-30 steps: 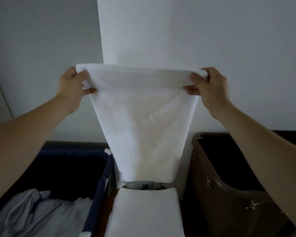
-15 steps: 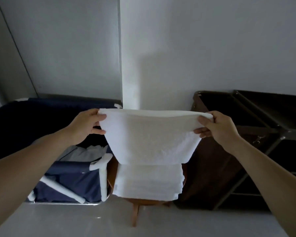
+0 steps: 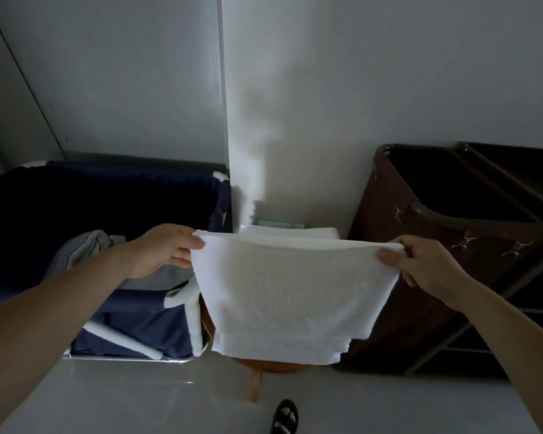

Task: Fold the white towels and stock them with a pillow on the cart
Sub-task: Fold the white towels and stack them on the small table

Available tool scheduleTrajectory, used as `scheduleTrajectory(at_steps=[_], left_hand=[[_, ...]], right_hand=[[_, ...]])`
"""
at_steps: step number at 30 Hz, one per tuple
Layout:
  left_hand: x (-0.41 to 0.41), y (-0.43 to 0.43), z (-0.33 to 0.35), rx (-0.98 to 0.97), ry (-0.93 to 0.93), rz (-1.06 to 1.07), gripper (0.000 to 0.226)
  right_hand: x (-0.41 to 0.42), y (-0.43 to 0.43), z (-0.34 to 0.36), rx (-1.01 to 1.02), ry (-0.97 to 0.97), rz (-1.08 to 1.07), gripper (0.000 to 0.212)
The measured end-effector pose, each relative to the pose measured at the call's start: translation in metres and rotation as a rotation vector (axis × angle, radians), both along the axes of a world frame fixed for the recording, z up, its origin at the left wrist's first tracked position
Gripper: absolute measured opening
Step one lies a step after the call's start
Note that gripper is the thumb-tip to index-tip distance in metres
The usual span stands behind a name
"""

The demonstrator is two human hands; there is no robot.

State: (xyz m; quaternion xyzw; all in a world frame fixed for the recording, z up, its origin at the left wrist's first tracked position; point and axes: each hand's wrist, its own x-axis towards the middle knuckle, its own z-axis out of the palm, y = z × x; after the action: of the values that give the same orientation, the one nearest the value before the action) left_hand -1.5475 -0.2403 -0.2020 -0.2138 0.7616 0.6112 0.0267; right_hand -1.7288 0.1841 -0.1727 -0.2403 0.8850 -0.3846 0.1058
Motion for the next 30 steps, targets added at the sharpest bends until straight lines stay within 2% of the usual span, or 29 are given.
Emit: scheduleTrajectory(at_steps=[5, 11, 17, 20, 23, 27, 30], left_hand=[[-0.091, -0.010, -0.030, -0.035, -0.053, 0.095, 0.023], [-0.208, -0.028, -0.120, 0.039, -0.228, 0.292, 0.023], [-0.256, -0.030, -0.217, 0.017, -0.424, 0.353, 0.023], [-0.256, -0.031, -0.237, 0.033, -0.458, 0.360, 0.024], [-0.252, -0.034, -0.236, 0.032, -0.414, 0.357, 0.020], [-0.265, -0.040, -0.216, 0.015, -0.254, 0.399, 0.017], [-0.293, -0.053, -0.205, 0.108, -0.165, 0.531, 0.014]], right_hand=[[-0.098, -0.042, -0.055, -0.015, -0.051, -0.101, 0.021], [-0.205, -0.098, -0.164, -0.107, -0.394, -0.228, 0.024], [-0.233, -0.121, -0.273, -0.040, -0.587, -0.446, 0.032], [-0.234, -0.116, -0.280, -0.004, -0.595, -0.449, 0.022], [-0.235, -0.116, -0.267, -0.002, -0.533, -0.420, 0.020], [-0.244, -0.120, -0.234, -0.137, -0.515, -0.412, 0.012], [-0.267, -0.126, -0.216, -0.239, -0.498, -0.494, 0.006]])
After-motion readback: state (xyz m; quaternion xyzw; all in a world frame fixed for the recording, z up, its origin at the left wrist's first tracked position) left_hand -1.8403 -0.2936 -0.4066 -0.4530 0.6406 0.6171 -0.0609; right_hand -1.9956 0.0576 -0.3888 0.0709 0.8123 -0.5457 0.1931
